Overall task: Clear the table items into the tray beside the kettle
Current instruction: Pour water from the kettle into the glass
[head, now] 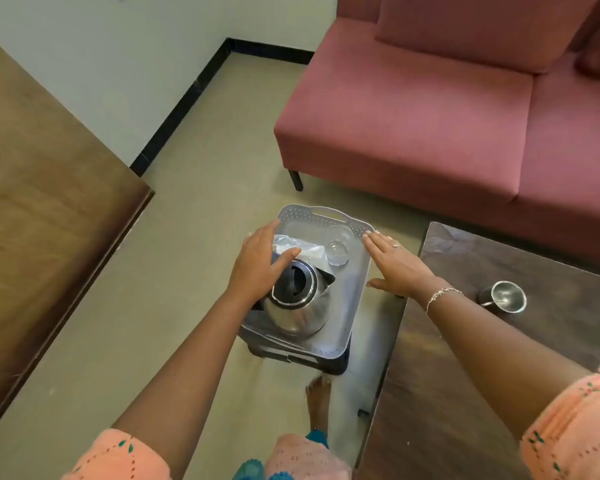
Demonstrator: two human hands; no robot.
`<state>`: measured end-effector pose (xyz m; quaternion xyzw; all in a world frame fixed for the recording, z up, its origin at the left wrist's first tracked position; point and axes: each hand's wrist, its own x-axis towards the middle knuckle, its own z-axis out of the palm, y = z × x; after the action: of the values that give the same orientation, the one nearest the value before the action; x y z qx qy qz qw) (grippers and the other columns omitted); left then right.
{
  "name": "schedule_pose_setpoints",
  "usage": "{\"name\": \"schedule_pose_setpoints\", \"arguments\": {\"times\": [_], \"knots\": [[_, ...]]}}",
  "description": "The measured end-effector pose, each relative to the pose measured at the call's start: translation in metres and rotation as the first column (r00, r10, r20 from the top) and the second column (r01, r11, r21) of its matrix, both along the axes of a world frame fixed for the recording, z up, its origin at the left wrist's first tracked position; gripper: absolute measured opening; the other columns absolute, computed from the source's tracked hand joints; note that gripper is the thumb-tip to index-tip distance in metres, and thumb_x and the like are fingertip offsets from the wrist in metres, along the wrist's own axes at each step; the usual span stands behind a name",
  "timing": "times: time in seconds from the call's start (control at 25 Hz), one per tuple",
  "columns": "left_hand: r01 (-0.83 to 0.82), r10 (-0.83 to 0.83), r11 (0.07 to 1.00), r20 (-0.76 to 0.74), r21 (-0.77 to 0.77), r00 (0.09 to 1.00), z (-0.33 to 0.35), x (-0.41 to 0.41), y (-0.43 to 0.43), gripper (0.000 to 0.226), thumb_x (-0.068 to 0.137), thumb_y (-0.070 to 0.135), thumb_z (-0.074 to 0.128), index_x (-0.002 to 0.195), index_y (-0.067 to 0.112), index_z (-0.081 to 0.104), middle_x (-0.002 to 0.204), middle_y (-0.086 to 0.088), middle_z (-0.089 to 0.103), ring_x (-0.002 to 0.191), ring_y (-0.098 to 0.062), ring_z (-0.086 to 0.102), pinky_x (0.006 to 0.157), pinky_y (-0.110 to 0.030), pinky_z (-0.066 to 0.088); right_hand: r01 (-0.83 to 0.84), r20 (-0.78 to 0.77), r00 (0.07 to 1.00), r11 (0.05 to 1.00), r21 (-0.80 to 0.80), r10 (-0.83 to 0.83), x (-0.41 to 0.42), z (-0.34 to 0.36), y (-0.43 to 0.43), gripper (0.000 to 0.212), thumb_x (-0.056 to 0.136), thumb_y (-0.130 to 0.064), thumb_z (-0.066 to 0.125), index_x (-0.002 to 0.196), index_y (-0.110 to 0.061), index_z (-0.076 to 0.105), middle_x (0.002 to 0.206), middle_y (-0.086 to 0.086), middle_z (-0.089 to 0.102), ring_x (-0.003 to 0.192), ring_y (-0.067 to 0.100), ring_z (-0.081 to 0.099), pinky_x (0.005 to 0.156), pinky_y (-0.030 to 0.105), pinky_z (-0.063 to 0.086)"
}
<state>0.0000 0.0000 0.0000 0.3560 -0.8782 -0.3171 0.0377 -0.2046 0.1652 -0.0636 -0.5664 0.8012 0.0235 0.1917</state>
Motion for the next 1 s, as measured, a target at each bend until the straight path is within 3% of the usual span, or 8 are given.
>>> {"name": "schedule_pose_setpoints", "arguments": {"times": [0.32, 0.56, 0.76, 1.0], "knots": [[0.030, -0.029, 0.995, -0.008, 0.092, 1.000, -0.028, -0.019, -0.036, 0.060, 0.091, 0.040, 0.049, 0.143, 0.017, 0.029, 0.147, -0.002, 0.038, 0.135, -0.021, 0.036, 0.107, -0.036, 0.031, -0.053, -0.030, 0.998, 0.997, 0.060, 0.055, -0.019, -0.062, -0.067, 0.097, 0.081, -0.032, 0.068, 0.147, -0.002, 0.003, 0.157, 0.015, 0.005, 0.145, 0.027, 0.006, 0.119, 0.034, 0.006], [-0.005, 0.009, 0.986, -0.023, 0.169, 1.000, -0.041, -0.023, -0.048, 0.055, 0.093, 0.039, 0.046, 0.141, 0.017, 0.031, 0.144, -0.001, 0.043, 0.132, -0.017, 0.040, 0.102, -0.028, 0.031, -0.033, -0.036, 0.999, 0.996, 0.078, 0.036, -0.024, -0.093, -0.101, 0.091, 0.085, -0.031, 0.060, 0.146, 0.000, 0.000, 0.157, 0.016, 0.004, 0.145, 0.029, 0.005, 0.120, 0.038, 0.011], [-0.008, 0.013, 0.973, -0.020, 0.231, 1.000, -0.048, -0.028, -0.046, 0.054, 0.093, 0.038, 0.045, 0.141, 0.017, 0.033, 0.140, -0.002, 0.047, 0.130, -0.016, 0.042, 0.102, -0.027, 0.032, -0.011, 0.010, 1.000, 0.999, 0.053, 0.011, -0.023, -0.103, -0.107, 0.088, 0.079, -0.022, 0.065, 0.145, 0.000, 0.011, 0.147, 0.016, 0.026, 0.135, 0.032, 0.026, 0.109, 0.038, 0.035], [-0.024, 0.034, 0.957, -0.031, 0.288, 0.999, -0.040, -0.041, -0.040, 0.055, 0.092, 0.038, 0.047, 0.140, 0.014, 0.034, 0.141, -0.004, 0.046, 0.129, -0.018, 0.044, 0.108, -0.038, 0.036, 0.153, 0.118, 0.983, 0.985, -0.083, -0.143, -0.028, -0.076, -0.090, 0.089, 0.066, -0.022, 0.075, 0.139, -0.006, 0.028, 0.138, 0.011, 0.038, 0.121, 0.031, 0.040, 0.100, 0.036, 0.040]]}}
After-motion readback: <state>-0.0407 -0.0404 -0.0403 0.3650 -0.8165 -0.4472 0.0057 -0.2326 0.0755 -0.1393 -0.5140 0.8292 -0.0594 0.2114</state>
